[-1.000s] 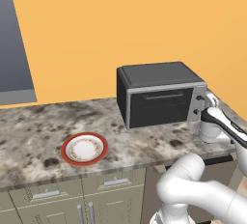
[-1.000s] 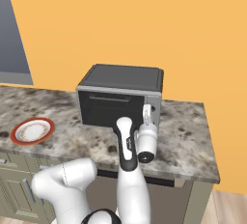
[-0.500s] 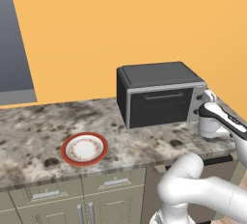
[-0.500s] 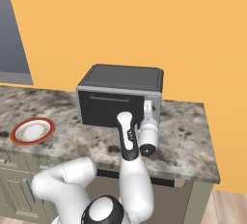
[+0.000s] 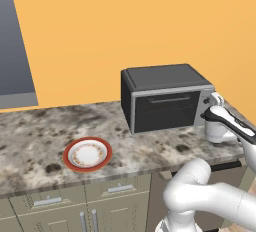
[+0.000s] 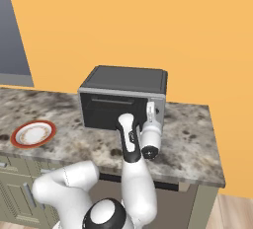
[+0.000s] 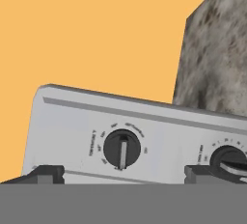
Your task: Pull the toaster oven rack outwards. Pick up the baguette from the plate and place it on the toaster oven rack. Close the toaster oven door fully and set the temperature to the lowest setting.
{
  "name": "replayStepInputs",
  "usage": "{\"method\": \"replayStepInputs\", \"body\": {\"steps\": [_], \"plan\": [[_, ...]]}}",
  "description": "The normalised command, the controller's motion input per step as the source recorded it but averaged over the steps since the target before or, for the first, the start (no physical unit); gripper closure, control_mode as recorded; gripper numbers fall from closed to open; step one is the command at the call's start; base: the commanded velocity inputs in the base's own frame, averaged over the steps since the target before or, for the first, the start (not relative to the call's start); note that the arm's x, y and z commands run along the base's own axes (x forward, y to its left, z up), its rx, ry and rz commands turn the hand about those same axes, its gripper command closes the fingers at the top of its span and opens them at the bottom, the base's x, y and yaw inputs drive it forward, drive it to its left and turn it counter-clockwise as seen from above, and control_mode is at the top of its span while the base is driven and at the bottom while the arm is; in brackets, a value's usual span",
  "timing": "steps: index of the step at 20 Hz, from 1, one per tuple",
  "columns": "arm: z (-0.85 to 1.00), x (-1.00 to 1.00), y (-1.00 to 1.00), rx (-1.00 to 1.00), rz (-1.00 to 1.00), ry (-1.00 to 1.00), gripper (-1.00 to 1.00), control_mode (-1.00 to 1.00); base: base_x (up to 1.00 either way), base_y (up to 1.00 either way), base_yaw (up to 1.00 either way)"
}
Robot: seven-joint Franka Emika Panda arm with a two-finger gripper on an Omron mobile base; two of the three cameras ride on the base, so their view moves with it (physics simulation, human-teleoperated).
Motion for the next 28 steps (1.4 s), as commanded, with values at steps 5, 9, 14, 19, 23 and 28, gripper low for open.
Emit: {"method": "replayStepInputs", "body": {"steps": [5,9,14,19,23,28], "plan": [[0.0,0.01,0.0,0.0,0.0,0.0,-1.0,-1.0,0.0,0.0,0.0],[0.0,0.05,0.0,0.0,0.0,0.0,-1.0,-1.0,0.0,0.0,0.0],[0.0,0.11,-0.1,0.0,0.0,0.02,-1.0,-1.0,0.0,0.0,0.0],[0.0,0.01,-0.02,0.0,0.0,0.0,-1.0,-1.0,0.0,0.0,0.0],[-0.04,0.0,0.0,0.0,0.0,0.0,-1.0,-1.0,0.0,0.0,0.0],[-0.05,0.0,0.0,0.0,0.0,0.0,-1.0,-1.0,0.0,0.0,0.0]]}}
